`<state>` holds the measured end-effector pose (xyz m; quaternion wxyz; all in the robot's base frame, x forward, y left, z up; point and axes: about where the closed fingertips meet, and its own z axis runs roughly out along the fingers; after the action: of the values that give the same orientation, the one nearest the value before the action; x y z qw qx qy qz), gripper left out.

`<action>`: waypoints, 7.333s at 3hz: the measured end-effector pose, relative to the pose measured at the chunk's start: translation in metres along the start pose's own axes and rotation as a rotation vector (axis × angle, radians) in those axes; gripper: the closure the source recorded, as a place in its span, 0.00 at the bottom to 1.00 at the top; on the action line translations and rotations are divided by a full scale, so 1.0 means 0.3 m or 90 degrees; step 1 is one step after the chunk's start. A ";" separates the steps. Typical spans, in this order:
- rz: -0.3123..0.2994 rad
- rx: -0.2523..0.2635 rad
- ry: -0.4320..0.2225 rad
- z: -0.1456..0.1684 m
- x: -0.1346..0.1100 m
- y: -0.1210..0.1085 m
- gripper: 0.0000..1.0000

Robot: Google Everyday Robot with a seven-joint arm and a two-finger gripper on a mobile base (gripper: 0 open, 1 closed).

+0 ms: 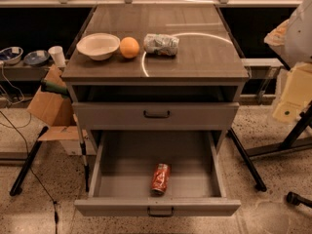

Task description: Pick coke can from middle drawer and place on counter

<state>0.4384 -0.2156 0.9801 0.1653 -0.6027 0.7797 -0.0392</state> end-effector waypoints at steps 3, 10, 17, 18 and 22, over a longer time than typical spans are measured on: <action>-0.221 -0.055 -0.018 0.224 -0.179 0.140 0.00; -0.766 -0.170 -0.058 0.867 -0.551 0.369 0.00; -0.813 -0.128 0.075 1.470 -0.563 0.242 0.00; -0.806 -0.148 0.080 1.570 -0.478 0.241 0.00; -0.851 -0.162 0.066 1.975 -0.404 0.311 0.00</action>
Offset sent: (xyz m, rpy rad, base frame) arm -0.0050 0.0800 -0.0688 -0.0468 0.0438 0.3900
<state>0.5592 0.0069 0.4231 -0.0041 -0.9670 0.2451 -0.0697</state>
